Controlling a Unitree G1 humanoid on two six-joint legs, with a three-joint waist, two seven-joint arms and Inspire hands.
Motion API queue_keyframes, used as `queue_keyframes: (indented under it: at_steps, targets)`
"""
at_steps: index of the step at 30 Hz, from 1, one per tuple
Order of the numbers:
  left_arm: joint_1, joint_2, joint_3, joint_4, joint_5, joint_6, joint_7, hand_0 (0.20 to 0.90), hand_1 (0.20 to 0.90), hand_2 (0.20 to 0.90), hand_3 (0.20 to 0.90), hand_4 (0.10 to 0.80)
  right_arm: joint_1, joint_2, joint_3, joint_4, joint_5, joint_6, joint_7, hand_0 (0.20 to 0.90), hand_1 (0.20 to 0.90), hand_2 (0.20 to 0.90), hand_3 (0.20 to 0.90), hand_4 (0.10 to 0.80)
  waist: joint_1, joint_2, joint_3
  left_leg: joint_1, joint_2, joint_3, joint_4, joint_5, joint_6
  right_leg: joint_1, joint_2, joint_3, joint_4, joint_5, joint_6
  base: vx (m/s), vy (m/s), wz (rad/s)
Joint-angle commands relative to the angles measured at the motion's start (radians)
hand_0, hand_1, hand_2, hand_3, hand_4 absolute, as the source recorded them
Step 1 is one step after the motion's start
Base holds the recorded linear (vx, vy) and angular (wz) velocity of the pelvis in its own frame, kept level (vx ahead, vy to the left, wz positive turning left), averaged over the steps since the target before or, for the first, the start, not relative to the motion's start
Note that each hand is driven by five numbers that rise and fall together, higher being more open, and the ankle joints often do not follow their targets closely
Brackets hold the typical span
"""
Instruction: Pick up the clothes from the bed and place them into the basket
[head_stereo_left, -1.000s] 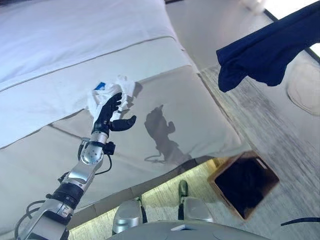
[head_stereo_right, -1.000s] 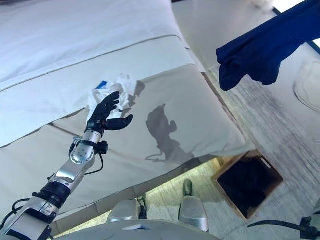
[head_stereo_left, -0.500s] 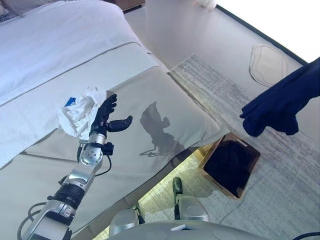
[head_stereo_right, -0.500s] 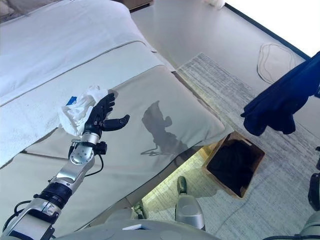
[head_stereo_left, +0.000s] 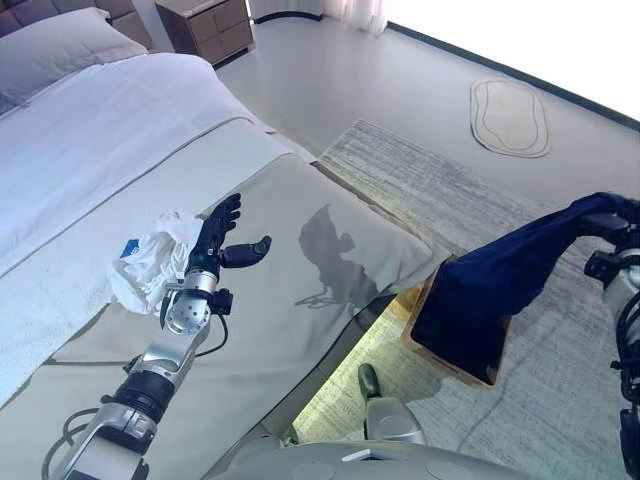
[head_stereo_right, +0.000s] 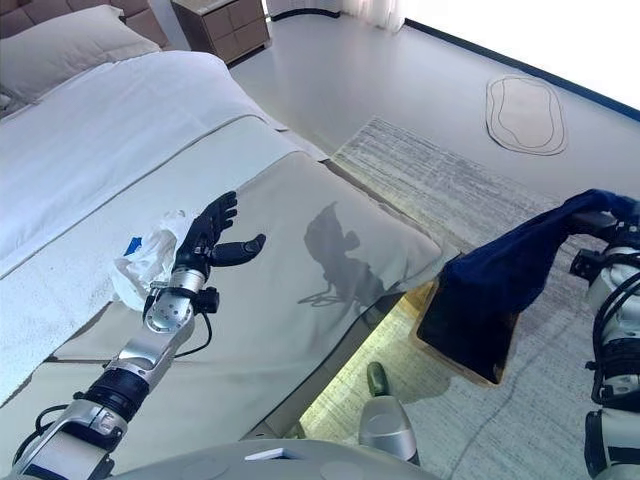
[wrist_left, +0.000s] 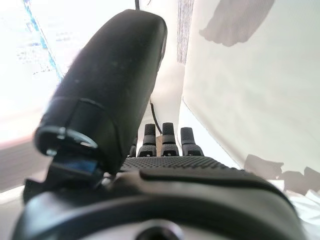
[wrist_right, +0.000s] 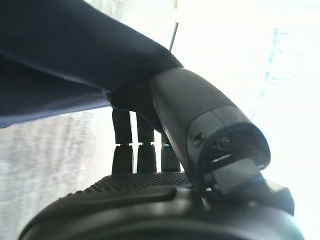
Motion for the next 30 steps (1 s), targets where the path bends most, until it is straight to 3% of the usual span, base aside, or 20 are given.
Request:
queue_keyframes:
  at_steps: [1,16,25,30]
  targets:
    - [-0.053,-0.003,-0.021,-0.031,0.043,-0.072,-0.003,0.900,0.900,0.900,0.900,0.800,-0.092,-0.059,-0.037,-0.037,-0.091,-0.104,-0.026,0.300,0.300,0.300,0.200,0.100,0.013,0.022,-0.054,-0.028,0.009,-0.124,0.049,-0.090,-0.011,0.022,0.064,-0.073,0.032,-0.076,-0.013,-0.058,-0.067,-0.01]
    - [-0.080,-0.013,-0.052,-0.050,0.039,-0.056,0.005,0.900,0.900,0.900,0.900,0.800,-0.071,-0.011,0.007,0.139,-0.128,-0.114,0.014,0.300,0.300,0.300,0.200,0.100,0.014,0.091,-0.018,-0.046,0.016,-0.121,0.044,-0.071,-0.030,0.020,0.067,-0.089,0.016,-0.085,-0.023,-0.029,-0.030,0.01]
    - [-0.078,-0.004,-0.068,-0.078,0.026,-0.051,0.024,0.900,0.900,0.900,0.900,0.800,-0.060,-0.035,-0.048,0.169,-0.207,-0.113,-0.191,0.300,0.300,0.300,0.200,0.100,0.006,0.119,-0.002,-0.051,0.017,-0.119,0.034,-0.062,-0.038,0.015,0.067,-0.091,0.012,-0.086,-0.022,0.000,0.000,0.00]
    - [-0.085,0.002,-0.074,-0.080,0.015,-0.054,0.028,0.900,0.900,0.900,0.900,0.800,-0.052,-0.057,-0.070,0.152,-0.244,-0.100,-0.227,0.300,0.300,0.300,0.200,0.100,-0.004,0.128,0.004,-0.054,0.017,-0.114,0.032,-0.061,-0.040,0.009,0.068,-0.086,0.012,-0.086,-0.021,0.000,0.000,0.00]
